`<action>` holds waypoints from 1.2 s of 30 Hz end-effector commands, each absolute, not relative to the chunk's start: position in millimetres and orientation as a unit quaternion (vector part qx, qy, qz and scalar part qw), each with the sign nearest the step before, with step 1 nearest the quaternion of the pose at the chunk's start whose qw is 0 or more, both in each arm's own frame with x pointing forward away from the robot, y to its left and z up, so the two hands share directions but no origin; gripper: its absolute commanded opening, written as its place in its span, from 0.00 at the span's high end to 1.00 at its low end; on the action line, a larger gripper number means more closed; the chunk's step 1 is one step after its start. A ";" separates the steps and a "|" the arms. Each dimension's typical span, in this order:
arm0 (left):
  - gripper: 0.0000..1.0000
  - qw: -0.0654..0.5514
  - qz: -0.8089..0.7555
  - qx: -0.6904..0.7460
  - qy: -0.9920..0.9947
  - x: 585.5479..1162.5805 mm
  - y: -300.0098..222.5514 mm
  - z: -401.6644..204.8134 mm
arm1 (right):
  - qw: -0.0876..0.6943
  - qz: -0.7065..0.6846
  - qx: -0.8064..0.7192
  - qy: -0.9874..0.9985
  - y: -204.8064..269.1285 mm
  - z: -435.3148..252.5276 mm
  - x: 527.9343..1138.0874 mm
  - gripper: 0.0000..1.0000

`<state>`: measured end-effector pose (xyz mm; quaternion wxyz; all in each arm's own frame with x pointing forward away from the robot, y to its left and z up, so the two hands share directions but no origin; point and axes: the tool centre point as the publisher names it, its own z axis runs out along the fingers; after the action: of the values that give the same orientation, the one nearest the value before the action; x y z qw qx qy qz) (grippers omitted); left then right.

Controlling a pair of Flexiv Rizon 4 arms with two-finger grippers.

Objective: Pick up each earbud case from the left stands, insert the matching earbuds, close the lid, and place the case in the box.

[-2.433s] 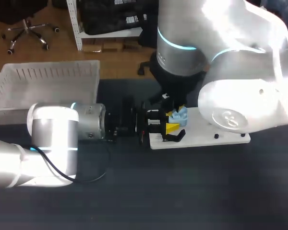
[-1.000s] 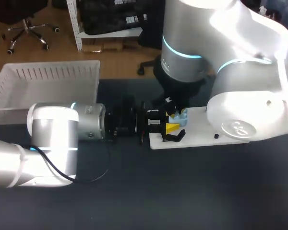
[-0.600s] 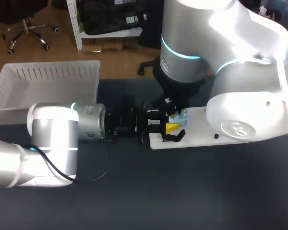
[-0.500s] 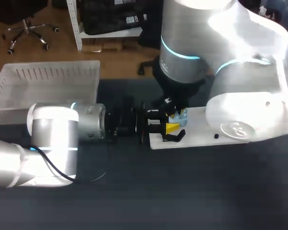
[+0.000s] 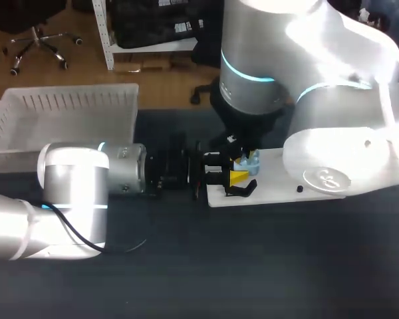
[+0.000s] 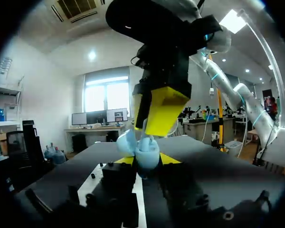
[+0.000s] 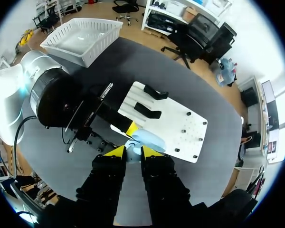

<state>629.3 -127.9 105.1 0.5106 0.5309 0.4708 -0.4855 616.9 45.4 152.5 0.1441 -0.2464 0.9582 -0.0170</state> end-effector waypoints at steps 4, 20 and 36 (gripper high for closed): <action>1.00 0.514 -0.483 0.529 0.471 627.3 -128.3 104.4 | 0.143 -0.018 -0.245 0.959 45.5 149.0 618.0 1.00; 1.00 0.514 -0.483 0.529 0.471 627.3 -128.3 104.4 | 0.135 -0.020 -0.250 0.959 44.7 144.0 618.4 1.00; 1.00 0.514 -0.483 0.529 0.471 627.3 -128.3 104.4 | 0.141 0.038 -0.239 0.960 35.6 173.8 614.4 0.25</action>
<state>629.3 -128.0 104.9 0.5108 0.5310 0.4707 -0.4854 619.1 49.2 165.0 0.1368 -0.2410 0.9605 0.0246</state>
